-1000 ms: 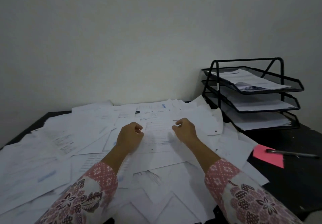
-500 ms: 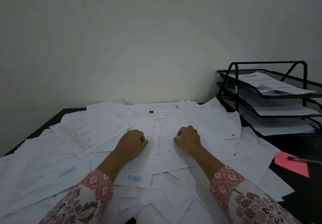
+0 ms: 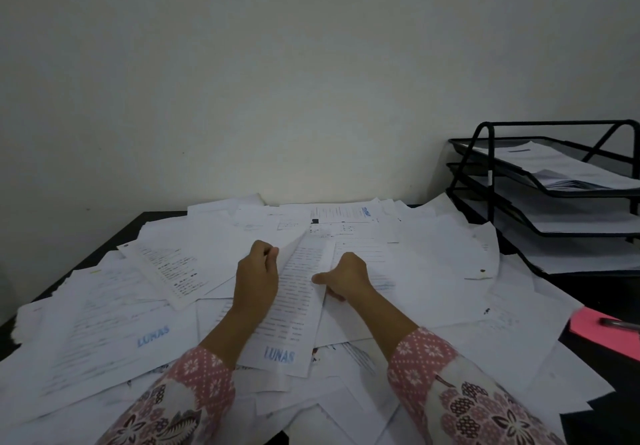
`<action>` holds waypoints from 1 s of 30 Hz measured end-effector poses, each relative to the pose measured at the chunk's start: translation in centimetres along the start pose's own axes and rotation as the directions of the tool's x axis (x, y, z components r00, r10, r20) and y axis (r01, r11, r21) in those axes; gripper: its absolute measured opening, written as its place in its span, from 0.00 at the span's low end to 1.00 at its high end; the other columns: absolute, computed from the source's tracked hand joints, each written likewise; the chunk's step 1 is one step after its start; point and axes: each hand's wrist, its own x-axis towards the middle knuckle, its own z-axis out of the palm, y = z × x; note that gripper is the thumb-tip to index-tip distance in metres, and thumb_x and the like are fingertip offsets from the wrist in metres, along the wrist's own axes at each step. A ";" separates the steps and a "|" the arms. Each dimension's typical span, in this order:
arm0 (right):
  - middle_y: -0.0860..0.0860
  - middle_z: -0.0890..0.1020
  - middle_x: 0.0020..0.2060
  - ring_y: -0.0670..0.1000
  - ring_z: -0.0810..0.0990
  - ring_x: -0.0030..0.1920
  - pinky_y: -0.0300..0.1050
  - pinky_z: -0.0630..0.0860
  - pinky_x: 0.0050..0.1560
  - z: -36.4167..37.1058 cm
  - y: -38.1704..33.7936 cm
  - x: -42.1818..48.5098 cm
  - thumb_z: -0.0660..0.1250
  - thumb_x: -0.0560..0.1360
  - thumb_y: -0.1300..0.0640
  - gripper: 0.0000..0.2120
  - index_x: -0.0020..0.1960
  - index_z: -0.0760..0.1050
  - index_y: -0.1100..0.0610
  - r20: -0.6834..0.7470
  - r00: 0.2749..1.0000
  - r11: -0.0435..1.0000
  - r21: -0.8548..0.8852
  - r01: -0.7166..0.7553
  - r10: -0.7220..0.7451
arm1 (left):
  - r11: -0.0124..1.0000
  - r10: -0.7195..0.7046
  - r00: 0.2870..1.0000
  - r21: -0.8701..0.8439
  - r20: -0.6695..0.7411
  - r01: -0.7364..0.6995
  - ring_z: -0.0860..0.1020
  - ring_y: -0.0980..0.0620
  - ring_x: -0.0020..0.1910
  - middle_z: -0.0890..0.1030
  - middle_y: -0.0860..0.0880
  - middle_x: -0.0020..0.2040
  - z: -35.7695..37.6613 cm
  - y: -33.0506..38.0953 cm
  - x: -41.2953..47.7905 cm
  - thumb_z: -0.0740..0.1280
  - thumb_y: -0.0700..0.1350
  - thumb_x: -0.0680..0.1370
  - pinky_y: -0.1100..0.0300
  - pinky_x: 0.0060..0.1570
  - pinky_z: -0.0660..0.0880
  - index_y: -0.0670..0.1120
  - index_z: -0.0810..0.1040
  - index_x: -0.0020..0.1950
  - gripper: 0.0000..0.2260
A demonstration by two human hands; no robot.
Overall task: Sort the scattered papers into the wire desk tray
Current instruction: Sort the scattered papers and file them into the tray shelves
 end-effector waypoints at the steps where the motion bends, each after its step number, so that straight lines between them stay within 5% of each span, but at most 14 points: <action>1: 0.52 0.75 0.32 0.49 0.74 0.30 0.36 0.68 0.23 0.2 0.0 0.1 0.76 0.67 0.59 0.16 0.34 0.68 0.57 0.004 1.000 1.000 -0.004 -0.019 0.019 | 1.000 -0.008 1.000 -0.001 0.004 0.008 0.68 0.55 0.30 0.72 0.49 0.33 0.1 0.0 0.0 0.58 0.43 0.81 0.66 0.28 0.63 0.42 0.70 0.45 0.08; 5: 0.54 0.75 0.31 0.51 0.73 0.29 0.38 0.68 0.27 0.2 0.1 0.5 0.70 0.68 0.64 0.07 0.36 0.71 0.60 0.006 0.998 0.998 -0.039 -0.056 0.056 | 1.000 0.031 0.998 0.001 0.054 -0.031 0.68 0.57 0.29 0.72 0.52 0.32 0.5 0.4 -0.1 0.58 0.44 0.81 0.68 0.28 0.62 0.44 0.70 0.44 0.07; 11: 0.53 0.72 0.27 0.51 0.73 0.27 0.38 0.69 0.27 -4.2 1.6 1.7 0.63 0.74 0.60 0.14 0.31 0.66 0.59 -0.154 0.984 0.996 -0.015 -0.090 0.087 | 0.970 0.231 0.948 -0.131 0.219 -0.206 0.68 0.58 0.27 0.71 0.53 0.30 1.2 1.3 -0.9 0.59 0.42 0.81 0.67 0.29 0.63 0.46 0.69 0.42 0.08; 14: 0.51 0.70 0.30 0.51 0.72 0.34 0.39 0.66 0.31 -7.2 3.5 2.5 0.61 0.76 0.59 0.15 0.32 0.64 0.58 -0.239 0.964 0.993 0.026 -0.115 0.118 | 0.939 0.340 0.865 -0.179 0.370 -0.293 0.70 0.56 0.29 0.73 0.53 0.31 1.4 2.4 -1.4 0.58 0.45 0.82 0.67 0.31 0.64 0.46 0.70 0.43 0.08; 19: 0.55 0.71 0.29 0.50 0.68 0.30 0.39 0.64 0.29 -10.5 5.7 3.4 0.60 0.76 0.66 0.16 0.30 0.67 0.61 -0.283 0.943 0.985 0.038 -0.169 0.173 | 0.886 0.431 0.681 -0.131 0.592 -0.446 0.75 0.52 0.38 0.78 0.49 0.41 2.6 4.2 -2.2 0.55 0.50 0.82 0.56 0.41 0.72 0.46 0.72 0.49 0.11; 23: 0.62 0.80 0.52 0.57 0.77 0.47 0.46 0.74 0.48 -11.3 6.7 3.5 0.61 0.76 0.66 0.09 0.50 0.78 0.69 -0.289 0.945 0.987 0.085 -0.137 0.156 | 0.875 0.388 0.546 -0.111 0.742 -0.471 0.74 0.60 0.55 0.76 0.58 0.58 2.8 5.1 -3.2 0.61 0.60 0.77 0.63 0.55 0.72 0.54 0.71 0.60 0.16; 25: 0.59 0.78 0.52 0.56 0.76 0.50 0.46 0.74 0.51 -11.4 6.9 3.6 0.61 0.77 0.65 0.08 0.51 0.78 0.65 -0.270 0.950 0.985 0.116 -0.130 0.157 | 0.849 0.422 0.505 -0.133 0.752 -0.512 0.72 0.61 0.60 0.74 0.57 0.63 2.9 4.8 -3.2 0.65 0.59 0.75 0.65 0.60 0.70 0.51 0.73 0.62 0.19; 30: 0.58 0.76 0.46 0.53 0.73 0.44 0.45 0.73 0.48 -11.2 6.9 3.8 0.57 0.78 0.63 0.14 0.59 0.75 0.68 -0.240 0.955 0.979 0.147 -0.144 0.176 | 0.864 0.432 0.471 -0.203 0.769 -0.461 0.74 0.58 0.62 0.78 0.53 0.62 2.9 4.4 -2.7 0.65 0.47 0.78 0.57 0.62 0.72 0.46 0.78 0.47 0.06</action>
